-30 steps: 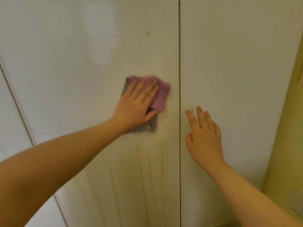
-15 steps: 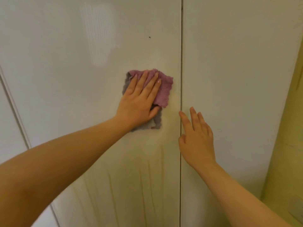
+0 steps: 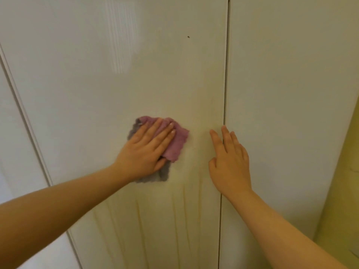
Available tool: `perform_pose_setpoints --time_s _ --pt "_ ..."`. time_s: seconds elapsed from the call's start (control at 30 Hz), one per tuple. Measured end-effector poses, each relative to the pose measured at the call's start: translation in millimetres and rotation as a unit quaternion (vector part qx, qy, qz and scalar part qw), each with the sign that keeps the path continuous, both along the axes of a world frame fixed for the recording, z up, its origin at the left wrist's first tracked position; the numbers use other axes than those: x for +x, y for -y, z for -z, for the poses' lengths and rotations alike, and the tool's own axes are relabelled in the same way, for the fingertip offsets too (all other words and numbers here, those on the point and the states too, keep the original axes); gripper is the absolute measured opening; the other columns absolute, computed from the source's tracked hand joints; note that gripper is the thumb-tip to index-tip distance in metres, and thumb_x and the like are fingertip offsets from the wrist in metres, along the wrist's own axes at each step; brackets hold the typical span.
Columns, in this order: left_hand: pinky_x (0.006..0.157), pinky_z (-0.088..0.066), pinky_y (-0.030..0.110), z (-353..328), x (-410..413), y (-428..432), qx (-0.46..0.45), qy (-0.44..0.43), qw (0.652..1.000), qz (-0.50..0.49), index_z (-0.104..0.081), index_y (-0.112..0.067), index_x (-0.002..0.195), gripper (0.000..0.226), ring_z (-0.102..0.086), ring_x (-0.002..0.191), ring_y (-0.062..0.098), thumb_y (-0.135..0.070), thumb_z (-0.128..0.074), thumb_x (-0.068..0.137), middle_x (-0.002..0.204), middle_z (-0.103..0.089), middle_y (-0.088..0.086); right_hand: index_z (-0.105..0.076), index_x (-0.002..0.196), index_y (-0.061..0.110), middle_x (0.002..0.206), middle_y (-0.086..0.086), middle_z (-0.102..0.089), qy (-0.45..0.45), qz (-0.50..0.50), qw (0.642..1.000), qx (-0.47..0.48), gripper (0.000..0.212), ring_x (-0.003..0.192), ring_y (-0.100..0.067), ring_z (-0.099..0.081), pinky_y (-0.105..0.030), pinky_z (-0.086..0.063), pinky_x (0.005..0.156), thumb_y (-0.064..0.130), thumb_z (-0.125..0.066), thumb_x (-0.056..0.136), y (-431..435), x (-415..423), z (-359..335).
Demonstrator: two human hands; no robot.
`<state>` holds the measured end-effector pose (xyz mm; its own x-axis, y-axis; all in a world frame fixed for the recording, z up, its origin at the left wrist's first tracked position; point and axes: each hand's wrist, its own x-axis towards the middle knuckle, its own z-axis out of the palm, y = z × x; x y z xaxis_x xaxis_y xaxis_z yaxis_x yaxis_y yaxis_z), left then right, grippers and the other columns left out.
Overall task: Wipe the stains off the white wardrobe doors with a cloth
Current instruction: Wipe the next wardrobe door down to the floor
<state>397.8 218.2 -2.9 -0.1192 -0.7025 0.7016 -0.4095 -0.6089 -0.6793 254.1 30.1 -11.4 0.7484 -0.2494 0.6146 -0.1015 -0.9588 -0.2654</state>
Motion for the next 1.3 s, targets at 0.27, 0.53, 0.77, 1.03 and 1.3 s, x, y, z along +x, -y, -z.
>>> perform_pose_setpoints --time_s 0.27,0.53,0.77,1.03,1.3 --pt "0.116 -0.015 0.042 16 -10 77 0.037 -0.029 0.997 0.056 -0.045 -0.005 0.138 0.050 -0.030 0.136 0.029 -0.025 -0.044 0.093 0.144 -0.044 0.011 -0.016 0.148 0.022 0.156 -0.006 -0.008 0.023 0.029 0.999 -0.010 0.062 0.143 -0.025 -0.006 -0.039 -0.011 0.113 0.015 -0.036 0.090 3 8 4" --pt "0.119 -0.005 0.042 51 14 -116 0.065 -0.033 0.997 -0.025 -0.017 -0.010 0.151 0.052 -0.003 0.146 0.025 -0.029 -0.023 0.103 0.159 -0.010 0.006 -0.035 0.142 0.012 0.149 -0.014 -0.030 0.133 -0.019 0.989 -0.053 0.070 0.136 -0.034 -0.029 -0.043 -0.018 0.108 0.010 -0.033 0.072 -60 47 1" --pt "0.118 -0.005 0.044 45 17 -181 0.061 -0.046 0.995 -0.070 -0.010 -0.013 0.152 0.055 -0.002 0.146 0.026 -0.035 -0.020 0.103 0.159 -0.003 0.005 -0.035 0.141 0.013 0.146 -0.013 -0.036 0.175 -0.038 0.976 -0.122 0.067 0.134 -0.033 -0.033 -0.039 -0.013 0.105 0.012 -0.030 0.074 -88 64 -8" --pt "0.116 -0.015 0.044 24 -1 -7 0.040 -0.052 0.997 0.040 -0.048 -0.004 0.135 0.046 -0.031 0.136 0.030 -0.024 -0.038 0.094 0.141 -0.047 0.012 -0.042 0.138 0.009 0.143 -0.012 -0.041 0.178 -0.053 0.958 -0.218 0.059 0.129 -0.033 -0.041 -0.040 -0.017 0.104 0.018 -0.031 0.080 -59 63 -12" --pt "0.119 -0.002 0.044 62 15 -187 0.088 -0.031 0.993 -0.068 -0.015 -0.011 0.151 0.057 -0.004 0.146 0.027 -0.029 -0.031 0.099 0.159 -0.001 0.008 -0.029 0.144 0.009 0.150 -0.010 -0.030 0.171 -0.020 0.971 -0.163 0.074 0.136 -0.029 -0.026 -0.041 -0.007 0.108 0.001 -0.044 0.072 -75 70 0"
